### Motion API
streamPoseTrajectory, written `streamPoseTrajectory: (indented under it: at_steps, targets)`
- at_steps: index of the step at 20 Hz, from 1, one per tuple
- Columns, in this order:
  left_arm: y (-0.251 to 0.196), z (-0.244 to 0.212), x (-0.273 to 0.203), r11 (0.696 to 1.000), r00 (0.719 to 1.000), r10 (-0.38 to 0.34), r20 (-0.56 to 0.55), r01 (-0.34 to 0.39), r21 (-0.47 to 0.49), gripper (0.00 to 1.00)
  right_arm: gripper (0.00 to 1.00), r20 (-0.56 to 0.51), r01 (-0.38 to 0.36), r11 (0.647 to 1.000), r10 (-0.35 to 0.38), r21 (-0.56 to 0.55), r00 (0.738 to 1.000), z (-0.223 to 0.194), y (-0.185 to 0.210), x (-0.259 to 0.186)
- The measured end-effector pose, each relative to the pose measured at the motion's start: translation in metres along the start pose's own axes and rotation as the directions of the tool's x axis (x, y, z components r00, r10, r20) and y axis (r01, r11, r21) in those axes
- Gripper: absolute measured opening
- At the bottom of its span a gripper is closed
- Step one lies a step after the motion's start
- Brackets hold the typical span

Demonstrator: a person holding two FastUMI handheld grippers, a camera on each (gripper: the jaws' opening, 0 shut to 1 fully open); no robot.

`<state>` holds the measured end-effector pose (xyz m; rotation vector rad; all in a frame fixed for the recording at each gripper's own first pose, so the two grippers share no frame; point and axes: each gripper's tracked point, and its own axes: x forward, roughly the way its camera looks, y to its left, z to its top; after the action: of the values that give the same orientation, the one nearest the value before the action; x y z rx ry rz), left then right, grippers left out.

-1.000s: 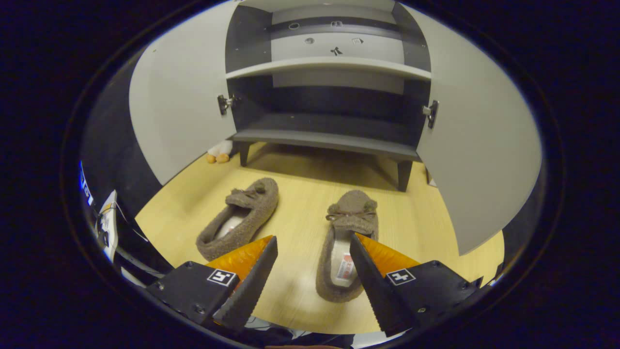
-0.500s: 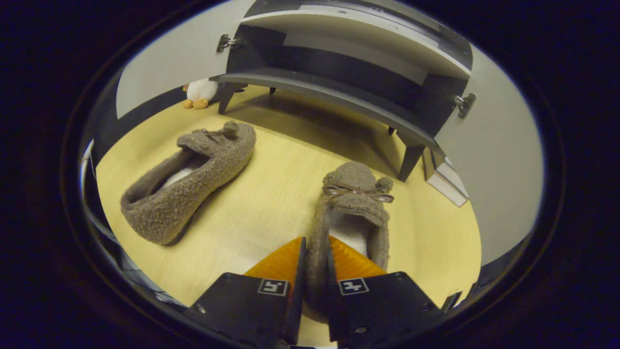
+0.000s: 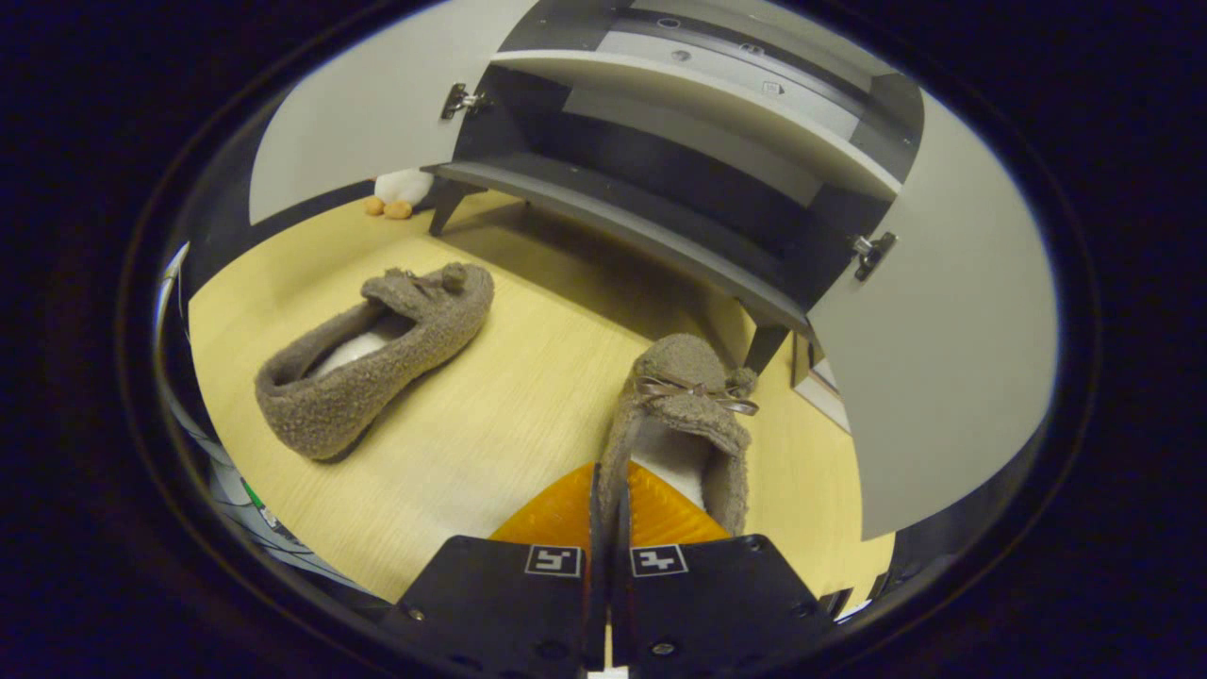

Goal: Grab one shoe with the right hand and put it into the shoe cabinet, grab the other shoe with the left hand and put it into the shoe cabinet; then close the right door with the right hand and the left door with the left hand.

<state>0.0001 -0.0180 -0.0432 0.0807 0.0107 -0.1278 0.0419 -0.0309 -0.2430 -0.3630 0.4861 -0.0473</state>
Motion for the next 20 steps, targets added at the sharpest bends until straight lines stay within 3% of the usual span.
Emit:
streamPoseTrajectory:
  at_steps: [5,13,14,15,20]
  targets:
    - [-0.008,0.001,0.009,0.999,0.999,-0.036,0.015,0.036,-0.001,0.96,0.06,0.118,0.001,0.997,-0.011,0.082,0.993,0.051,-0.023,-0.050]
    - [-0.039,-0.026,0.025,0.991,0.992,-0.129,-0.012,0.128,-0.023,0.96,0.06,0.276,-0.008,0.976,-0.053,0.216,0.960,0.158,-0.066,-0.148]
    - [-0.044,-0.029,0.025,0.990,0.990,-0.141,-0.017,0.140,-0.029,1.00,0.06,0.284,-0.008,0.974,-0.058,0.225,0.957,0.167,-0.071,-0.158]
    - [-0.047,-0.029,0.024,0.988,0.989,-0.150,-0.014,0.149,-0.033,0.96,0.05,0.286,-0.008,0.973,-0.061,0.232,0.956,0.176,-0.075,-0.163]
    - [-0.051,-0.024,0.021,0.986,0.986,-0.164,0.009,0.164,-0.011,0.97,0.06,0.301,-0.001,0.971,-0.073,0.238,0.951,0.225,-0.099,-0.161]
